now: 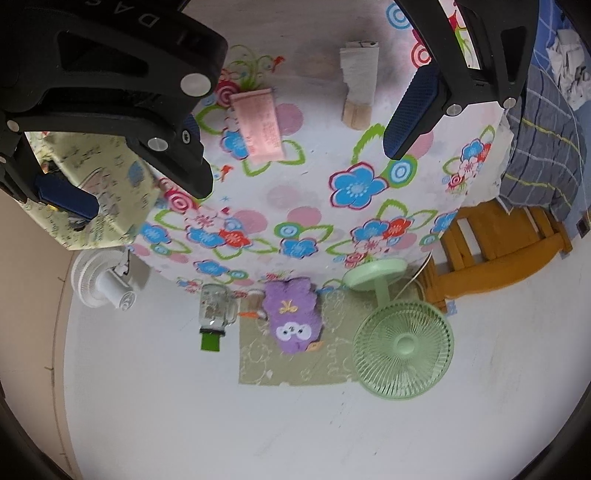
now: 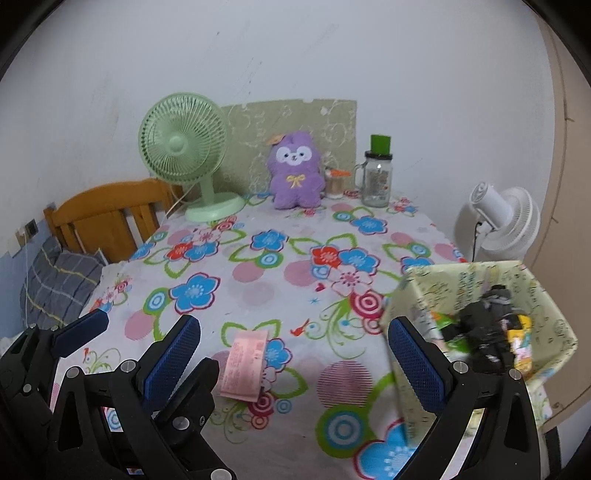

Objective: Organize soft objects
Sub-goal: 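Withdraw both tools from the box toward the white roll and pink packet, then grasp the white rolled cloth with the left tool while the right tool grasps the pink packet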

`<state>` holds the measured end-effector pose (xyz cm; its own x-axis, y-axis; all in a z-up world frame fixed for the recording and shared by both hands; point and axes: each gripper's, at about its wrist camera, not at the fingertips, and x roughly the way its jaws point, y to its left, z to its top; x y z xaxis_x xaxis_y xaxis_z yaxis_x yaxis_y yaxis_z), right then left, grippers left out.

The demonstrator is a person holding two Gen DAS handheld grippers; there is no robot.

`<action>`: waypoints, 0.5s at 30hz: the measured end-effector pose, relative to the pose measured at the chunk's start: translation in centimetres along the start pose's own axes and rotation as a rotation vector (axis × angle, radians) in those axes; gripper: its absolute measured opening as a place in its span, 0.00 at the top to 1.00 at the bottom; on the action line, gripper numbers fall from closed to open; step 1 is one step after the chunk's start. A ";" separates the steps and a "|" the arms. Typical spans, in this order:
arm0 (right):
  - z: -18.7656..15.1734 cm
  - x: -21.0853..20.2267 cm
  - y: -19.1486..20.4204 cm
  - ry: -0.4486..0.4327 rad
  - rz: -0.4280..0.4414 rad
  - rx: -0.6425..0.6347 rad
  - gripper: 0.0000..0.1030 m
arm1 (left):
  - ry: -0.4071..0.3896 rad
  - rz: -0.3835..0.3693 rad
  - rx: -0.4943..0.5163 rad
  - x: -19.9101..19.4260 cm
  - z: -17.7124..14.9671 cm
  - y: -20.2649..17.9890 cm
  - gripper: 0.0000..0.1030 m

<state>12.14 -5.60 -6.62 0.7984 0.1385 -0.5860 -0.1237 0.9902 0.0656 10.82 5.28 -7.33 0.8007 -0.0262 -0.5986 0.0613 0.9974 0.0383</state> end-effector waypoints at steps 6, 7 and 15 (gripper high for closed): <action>-0.7 2.4 1.2 0.040 0.013 -0.007 0.00 | 0.039 0.016 -0.018 1.8 -0.9 1.4 0.03; -0.8 2.7 1.5 0.042 0.012 -0.011 0.00 | 0.045 0.019 -0.019 2.1 -1.1 1.6 0.03; -1.8 5.3 2.9 0.087 0.030 -0.018 0.00 | 0.097 0.027 -0.030 4.3 -2.1 3.2 0.07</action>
<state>14.98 -2.05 -10.96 0.7404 0.1647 -0.6517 -0.1575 0.9850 0.0700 13.19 8.47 -11.50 0.7399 0.0059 -0.6727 0.0217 0.9992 0.0327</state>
